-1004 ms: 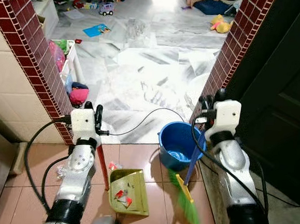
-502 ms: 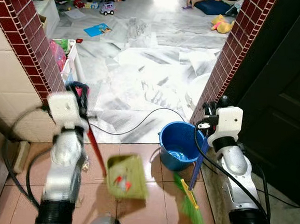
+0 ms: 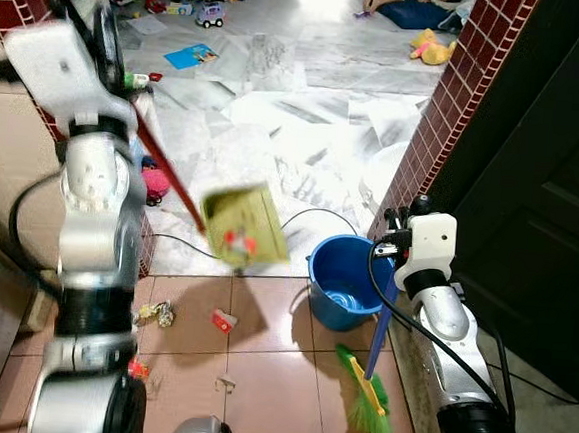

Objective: Sweep floor

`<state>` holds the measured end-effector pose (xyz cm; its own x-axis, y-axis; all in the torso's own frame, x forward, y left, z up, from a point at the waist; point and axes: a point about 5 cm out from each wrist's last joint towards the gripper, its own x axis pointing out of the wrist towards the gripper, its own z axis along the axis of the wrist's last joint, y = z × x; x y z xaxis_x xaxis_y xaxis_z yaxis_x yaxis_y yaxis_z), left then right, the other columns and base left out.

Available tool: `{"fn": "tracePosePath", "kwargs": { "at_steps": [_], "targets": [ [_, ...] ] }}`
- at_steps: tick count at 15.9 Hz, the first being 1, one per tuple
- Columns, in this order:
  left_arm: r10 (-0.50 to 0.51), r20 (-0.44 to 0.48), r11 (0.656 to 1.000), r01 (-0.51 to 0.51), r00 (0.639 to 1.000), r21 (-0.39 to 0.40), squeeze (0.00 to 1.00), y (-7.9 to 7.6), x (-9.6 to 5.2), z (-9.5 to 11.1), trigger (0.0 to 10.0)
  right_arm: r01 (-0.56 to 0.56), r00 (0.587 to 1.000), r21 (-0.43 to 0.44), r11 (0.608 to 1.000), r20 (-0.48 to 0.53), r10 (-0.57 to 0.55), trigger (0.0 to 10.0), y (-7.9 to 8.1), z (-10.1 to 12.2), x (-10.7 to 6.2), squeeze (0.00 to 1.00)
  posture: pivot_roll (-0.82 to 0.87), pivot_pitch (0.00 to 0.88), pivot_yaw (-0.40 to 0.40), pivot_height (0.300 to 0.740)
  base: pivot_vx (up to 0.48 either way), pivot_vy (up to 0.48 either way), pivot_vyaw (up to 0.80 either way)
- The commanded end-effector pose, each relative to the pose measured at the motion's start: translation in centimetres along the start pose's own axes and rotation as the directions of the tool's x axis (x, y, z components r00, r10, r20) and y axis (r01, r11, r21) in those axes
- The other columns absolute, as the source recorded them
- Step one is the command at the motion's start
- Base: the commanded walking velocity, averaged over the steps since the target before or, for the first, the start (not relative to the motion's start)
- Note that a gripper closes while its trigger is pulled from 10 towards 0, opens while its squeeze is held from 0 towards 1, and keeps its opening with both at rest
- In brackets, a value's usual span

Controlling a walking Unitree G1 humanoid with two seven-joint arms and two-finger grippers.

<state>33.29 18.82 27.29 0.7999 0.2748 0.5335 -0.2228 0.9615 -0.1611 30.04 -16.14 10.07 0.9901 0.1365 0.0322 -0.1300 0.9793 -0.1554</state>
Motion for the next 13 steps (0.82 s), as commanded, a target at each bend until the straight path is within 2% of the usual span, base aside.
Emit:
{"fn": "tracePosePath", "kwargs": {
  "at_steps": [1, 4, 7, 9, 13],
  "targets": [
    [0.008, 0.081, 1.0, -0.006, 0.997, -0.029, 0.0, -0.7, 1.1, 1.6, 10.0, 0.0, 1.0, -0.002, 1.0, 0.016, 0.0, 10.0, 0.2, 0.4, 0.3, 0.0, -0.01, 0.0, 0.005, 0.74, 0.0, 0.0, 0.0],
    [-0.05, 0.08, 0.995, 0.056, 0.996, -0.081, 0.0, -3.1, 1.4, 1.3, 10.0, -0.008, 1.0, 0.007, 1.0, 0.019, 0.008, 10.0, 0.6, 0.5, 0.5, 0.0, -0.02, 0.0, 0.008, 0.74, 0.0, 0.0, -0.71],
    [-0.069, 0.083, 0.993, 0.077, 0.994, -0.09, 0.0, -4.2, 1.7, 1.2, 10.0, -0.014, 1.0, 0.006, 1.0, 0.024, 0.014, 10.0, 0.8, 0.5, 0.5, 0.0, -0.02, 0.0, 0.014, 0.74, 0.0, -0.167, 0.0],
    [-0.068, 0.088, 0.993, 0.076, 0.994, -0.087, 0.0, -4.1, 1.7, 1.1, 10.0, -0.016, 1.0, 0.011, 1.0, 0.024, 0.016, 10.0, 0.9, 0.5, 0.4, 0.0, -0.02, 0.0, 0.019, 0.74, 0.163, -0.127, 0.0],
    [-0.068, 0.098, 0.994, 0.077, 0.993, -0.084, 0.0, -4.2, 1.9, 1.1, 10.0, -0.029, 0.999, 0.021, 0.999, 0.025, 0.029, 10.0, 1.3, 0.6, 0.4, 0.0, -0.02, 0.0, 0.018, 0.74, 0.444, 0.0, 0.0]
  ]
}}
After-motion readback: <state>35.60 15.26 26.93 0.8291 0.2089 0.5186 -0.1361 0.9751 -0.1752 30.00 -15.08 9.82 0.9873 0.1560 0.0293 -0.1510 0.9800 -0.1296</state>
